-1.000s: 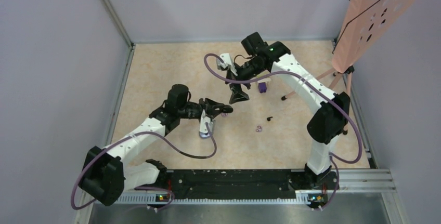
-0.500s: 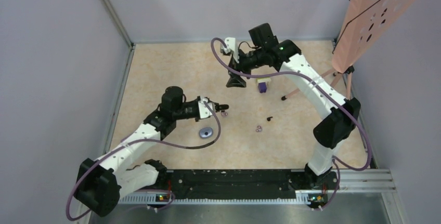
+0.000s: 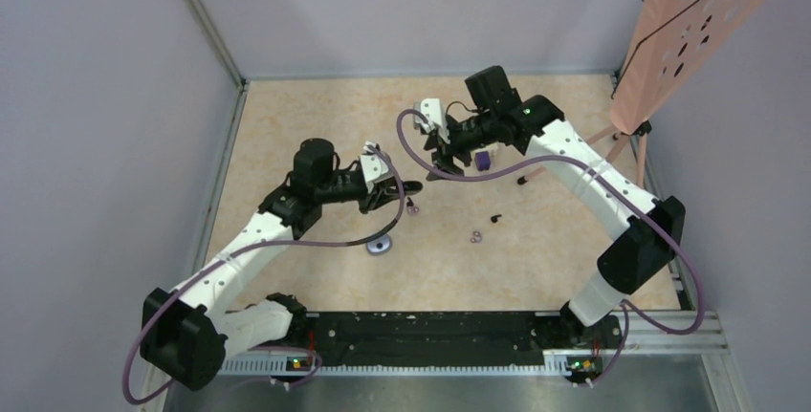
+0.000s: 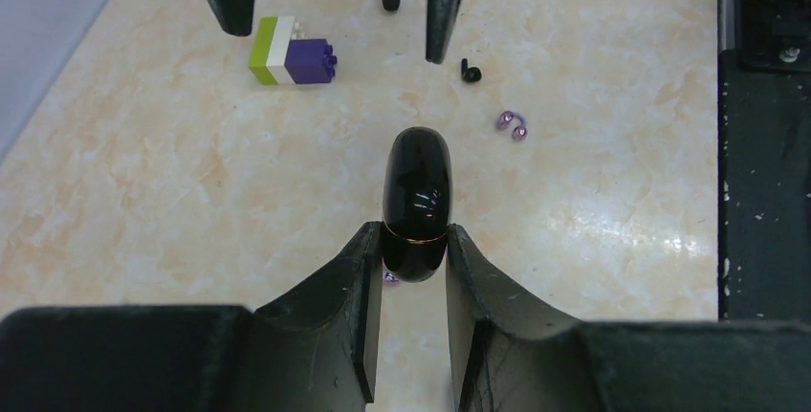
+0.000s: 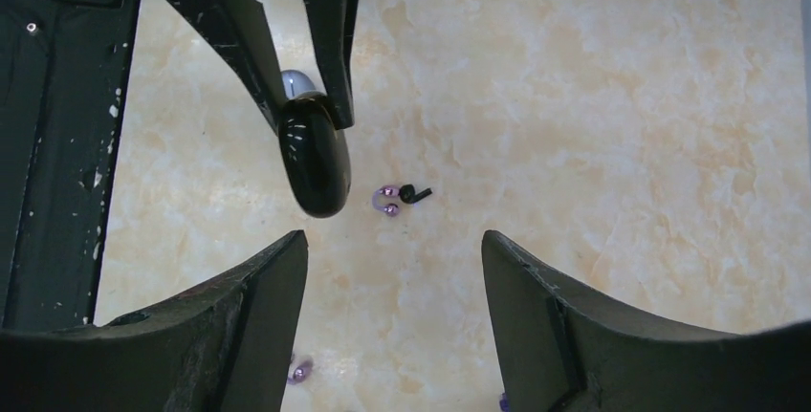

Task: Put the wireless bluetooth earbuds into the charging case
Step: Pick up the charging case at the center of the board.

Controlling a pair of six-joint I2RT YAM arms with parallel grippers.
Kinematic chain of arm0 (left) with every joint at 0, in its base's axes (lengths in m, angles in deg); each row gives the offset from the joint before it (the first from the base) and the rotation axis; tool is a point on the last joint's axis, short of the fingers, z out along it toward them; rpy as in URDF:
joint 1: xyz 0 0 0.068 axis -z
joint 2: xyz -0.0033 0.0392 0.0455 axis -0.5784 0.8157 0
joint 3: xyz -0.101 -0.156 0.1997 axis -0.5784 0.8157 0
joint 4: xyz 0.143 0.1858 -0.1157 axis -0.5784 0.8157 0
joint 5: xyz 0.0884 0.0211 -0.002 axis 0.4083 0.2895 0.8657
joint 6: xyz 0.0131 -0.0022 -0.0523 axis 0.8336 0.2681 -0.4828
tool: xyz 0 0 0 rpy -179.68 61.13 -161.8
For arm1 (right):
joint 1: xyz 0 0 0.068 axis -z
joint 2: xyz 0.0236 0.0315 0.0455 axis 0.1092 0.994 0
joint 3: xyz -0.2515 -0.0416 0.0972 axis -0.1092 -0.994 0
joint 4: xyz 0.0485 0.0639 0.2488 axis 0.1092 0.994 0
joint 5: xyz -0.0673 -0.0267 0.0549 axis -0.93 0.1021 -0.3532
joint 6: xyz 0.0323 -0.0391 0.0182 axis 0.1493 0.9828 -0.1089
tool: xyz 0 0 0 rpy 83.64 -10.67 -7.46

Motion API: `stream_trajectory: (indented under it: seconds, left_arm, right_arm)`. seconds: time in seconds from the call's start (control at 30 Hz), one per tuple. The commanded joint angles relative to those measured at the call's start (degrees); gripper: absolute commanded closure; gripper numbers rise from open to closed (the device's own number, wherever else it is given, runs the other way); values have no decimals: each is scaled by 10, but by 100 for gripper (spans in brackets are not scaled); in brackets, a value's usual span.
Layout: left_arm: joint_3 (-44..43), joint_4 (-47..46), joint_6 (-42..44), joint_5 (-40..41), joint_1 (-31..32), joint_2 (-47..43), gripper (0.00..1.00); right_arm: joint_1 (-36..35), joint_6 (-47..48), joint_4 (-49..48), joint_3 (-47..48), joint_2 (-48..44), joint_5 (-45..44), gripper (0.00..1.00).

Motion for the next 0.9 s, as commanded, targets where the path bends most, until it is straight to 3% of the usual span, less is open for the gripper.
stream_trajectory:
  seconds: [0.0,0.4,0.53,0.77,0.83,0.87]
  left_arm:
    - [-11,-59,-82,-8,-7,9,100]
    - [-7,-133,-107,-22,-7,21,100]
    - [-8,-141,-117,-20,-7,23,100]
    - [-5,-145,-119,-13,-8,26,100]
    - [-5,-151,-131,-3,-7,28,99]
    - [-7,-153,-139,2,-7,29,91]
  right_arm:
    - [-11,26,-19,-17,-28,32,33]
    - [-13,-43,-59,-15,14,50,42]
    - [-13,-51,-64,-16,19,54,56]
    - [-13,-58,-71,-26,16,61,68]
    - [-14,-59,-71,-26,15,64,81]
    - [-13,-60,-71,-26,16,64,90]
